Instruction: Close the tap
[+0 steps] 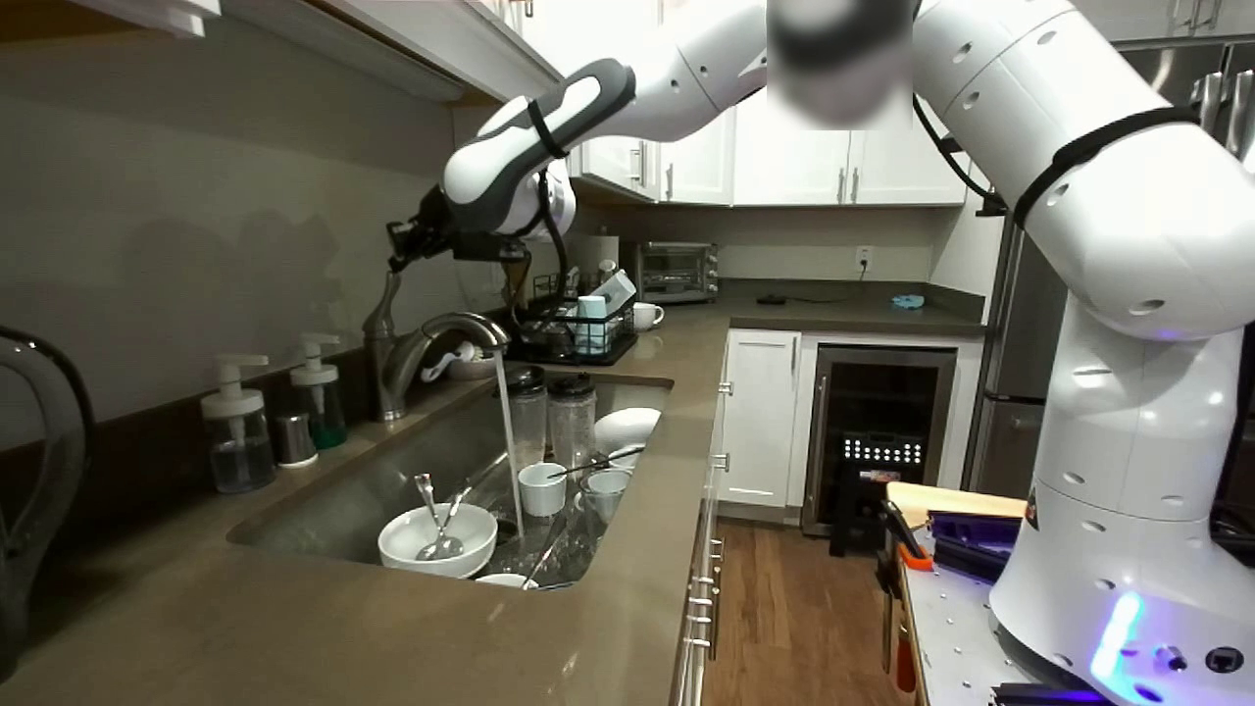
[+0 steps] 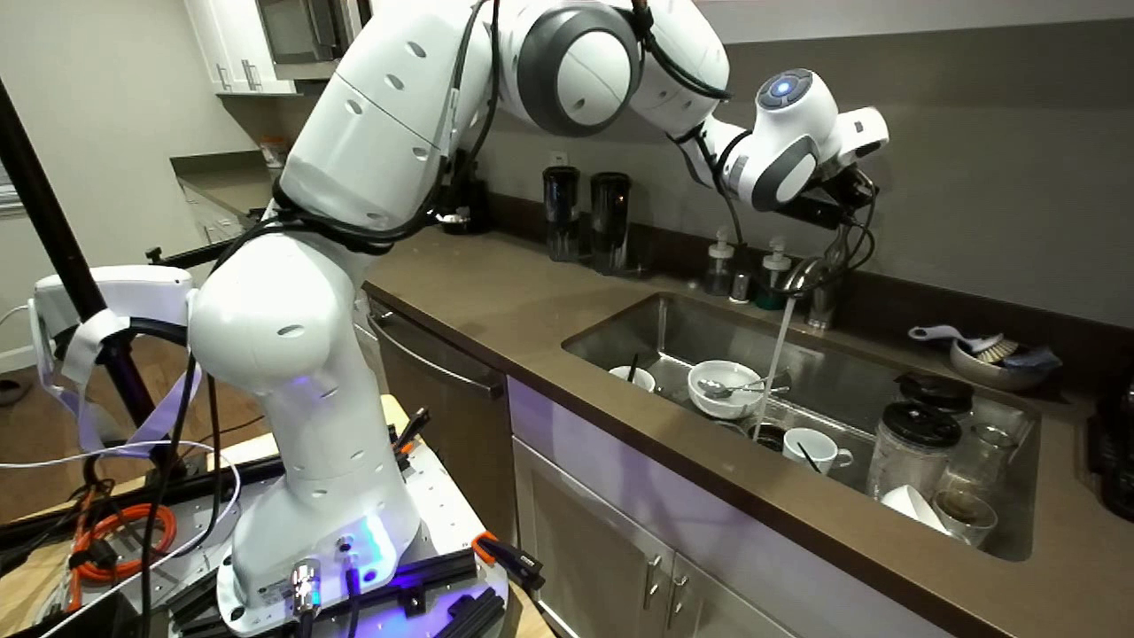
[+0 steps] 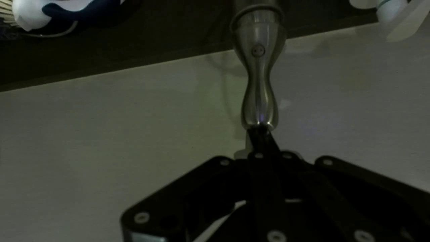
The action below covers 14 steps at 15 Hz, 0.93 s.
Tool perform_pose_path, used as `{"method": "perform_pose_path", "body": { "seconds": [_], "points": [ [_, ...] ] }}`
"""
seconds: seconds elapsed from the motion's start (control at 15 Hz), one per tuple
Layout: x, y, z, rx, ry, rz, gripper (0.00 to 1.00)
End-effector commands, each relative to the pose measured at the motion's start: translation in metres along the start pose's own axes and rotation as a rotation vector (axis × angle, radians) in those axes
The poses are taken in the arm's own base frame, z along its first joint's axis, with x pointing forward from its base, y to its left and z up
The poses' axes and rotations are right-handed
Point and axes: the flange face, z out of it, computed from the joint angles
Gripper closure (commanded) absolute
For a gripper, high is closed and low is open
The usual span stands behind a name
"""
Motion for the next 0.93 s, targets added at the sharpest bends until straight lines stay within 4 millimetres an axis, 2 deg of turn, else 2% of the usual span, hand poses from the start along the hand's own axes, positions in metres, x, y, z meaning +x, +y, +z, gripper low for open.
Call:
{"method": "perform_pose_path", "body": {
  "seconds": [0.0,0.6,0.87],
  "points": [
    [-0.008,0.003,-0.005,0.010,-0.053,-0.026,0.96],
    [-0.022,0.000,-0.009,0.009,-0.073,-0.036,0.96],
    [-0.024,0.004,-0.010,-0.053,0.009,-0.041,0.96]
  ]
}}
